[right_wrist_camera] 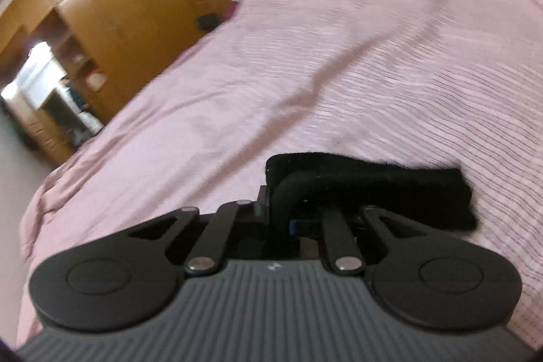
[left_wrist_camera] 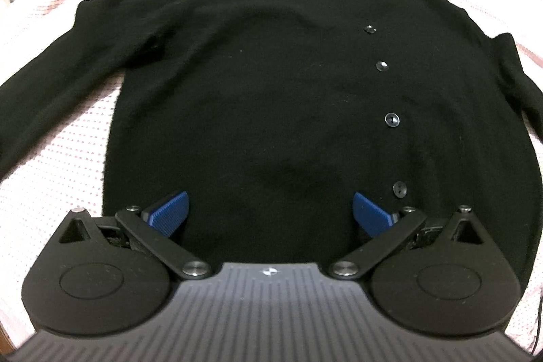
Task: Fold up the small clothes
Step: 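Carry the sleeve across the cardigan body with the right gripper and release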
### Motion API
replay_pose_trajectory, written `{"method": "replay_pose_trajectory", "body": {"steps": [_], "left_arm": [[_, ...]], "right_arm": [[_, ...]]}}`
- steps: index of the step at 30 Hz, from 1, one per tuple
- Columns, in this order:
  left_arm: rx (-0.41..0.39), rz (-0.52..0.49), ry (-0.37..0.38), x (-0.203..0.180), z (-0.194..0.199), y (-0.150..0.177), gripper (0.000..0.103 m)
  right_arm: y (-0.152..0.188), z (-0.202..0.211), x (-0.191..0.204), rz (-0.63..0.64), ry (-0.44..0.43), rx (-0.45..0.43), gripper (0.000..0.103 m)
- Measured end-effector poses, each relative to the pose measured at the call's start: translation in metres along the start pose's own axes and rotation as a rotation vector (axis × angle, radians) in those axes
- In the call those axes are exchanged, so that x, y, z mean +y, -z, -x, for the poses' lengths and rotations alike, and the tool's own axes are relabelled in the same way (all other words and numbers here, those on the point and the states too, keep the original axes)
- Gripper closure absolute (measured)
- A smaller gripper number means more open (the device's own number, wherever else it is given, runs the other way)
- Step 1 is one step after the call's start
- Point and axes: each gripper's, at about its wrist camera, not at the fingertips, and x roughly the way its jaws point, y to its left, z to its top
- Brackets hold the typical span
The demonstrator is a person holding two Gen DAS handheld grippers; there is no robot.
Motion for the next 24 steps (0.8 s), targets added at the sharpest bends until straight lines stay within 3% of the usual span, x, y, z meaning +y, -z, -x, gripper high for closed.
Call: {"method": "replay_pose_trajectory", "body": {"steps": [12, 17, 24], "left_arm": [[-0.044, 0.043, 0.000, 0.022, 0.020, 0.008, 0.000], [-0.064, 0.050, -0.017, 0.030, 0.025, 0.010, 0.000], [-0.071, 0.097, -0.027, 0.047, 0.027, 0.012, 0.000]], "right_arm": [[0.008, 0.031, 0.144, 0.167, -0.356, 0.031, 0.091], [0.038, 0.034, 0.214, 0.291, -0.490, 0.097, 0.091], [0.105, 0.015, 0.287, 0.448, -0.588, 0.241, 0.091]]}}
